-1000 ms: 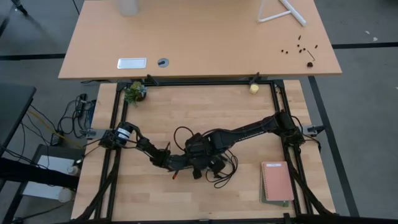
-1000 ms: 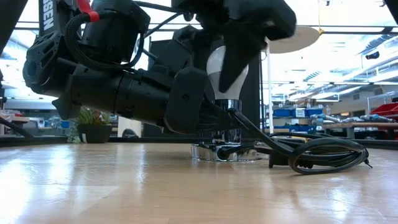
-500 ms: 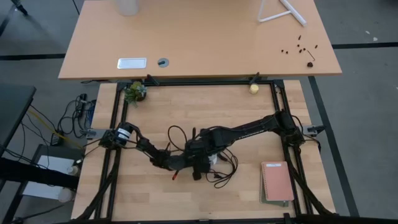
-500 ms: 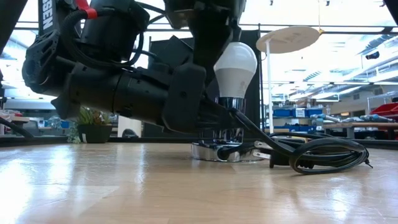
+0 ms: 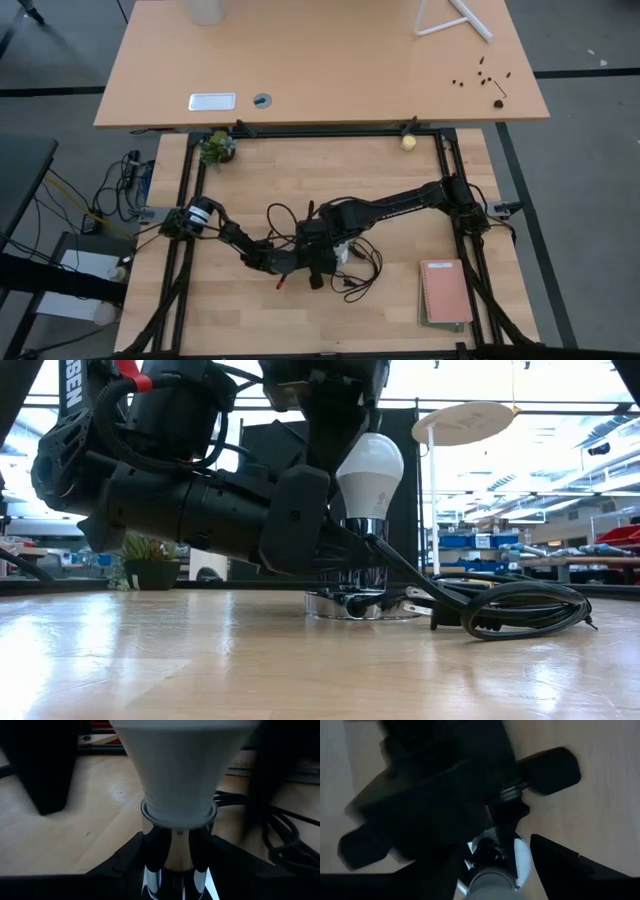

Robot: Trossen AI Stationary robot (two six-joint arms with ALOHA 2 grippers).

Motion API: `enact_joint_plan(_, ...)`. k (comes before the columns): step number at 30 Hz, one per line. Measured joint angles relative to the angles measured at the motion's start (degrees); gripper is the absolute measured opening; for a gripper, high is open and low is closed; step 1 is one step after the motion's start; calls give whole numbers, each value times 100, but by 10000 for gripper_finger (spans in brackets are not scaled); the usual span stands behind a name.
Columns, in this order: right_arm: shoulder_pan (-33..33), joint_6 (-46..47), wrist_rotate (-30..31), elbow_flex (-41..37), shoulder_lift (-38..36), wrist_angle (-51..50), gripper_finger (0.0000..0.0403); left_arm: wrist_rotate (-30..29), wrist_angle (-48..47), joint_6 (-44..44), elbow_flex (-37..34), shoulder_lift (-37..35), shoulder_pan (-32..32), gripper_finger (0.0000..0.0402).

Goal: Screw lightbulb
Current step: Insert the white lightbulb into the silver lamp

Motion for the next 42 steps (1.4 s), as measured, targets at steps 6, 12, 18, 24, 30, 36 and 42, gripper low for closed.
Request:
enact_joint_plan(6,15,-760,-427,0,25,85,295,17,-19,34,3,-2,5,185)
enact_joint_plan(12,45,-2259,-919,2,25,27,338,42,-21,41,5,-2,5,185)
enact_joint_plan(18,144,-3948,-809,4,25,-328,347,46,-21,45,5,-2,5,185)
enact_joint_plan(24,290,-5412,109,4,25,-521,346,48,-19,34,5,-2,5,185)
enact_joint_plan(30,394,-6381,870,4,23,-590,346,43,-17,17,5,-2,5,185)
enact_joint_plan(36,476,-6424,947,4,21,-855,346,46,-19,27,5,-2,5,185)
enact_joint_plan(42,487,-6129,854,10,18,-940,346,48,-19,35,5,-2,5,185)
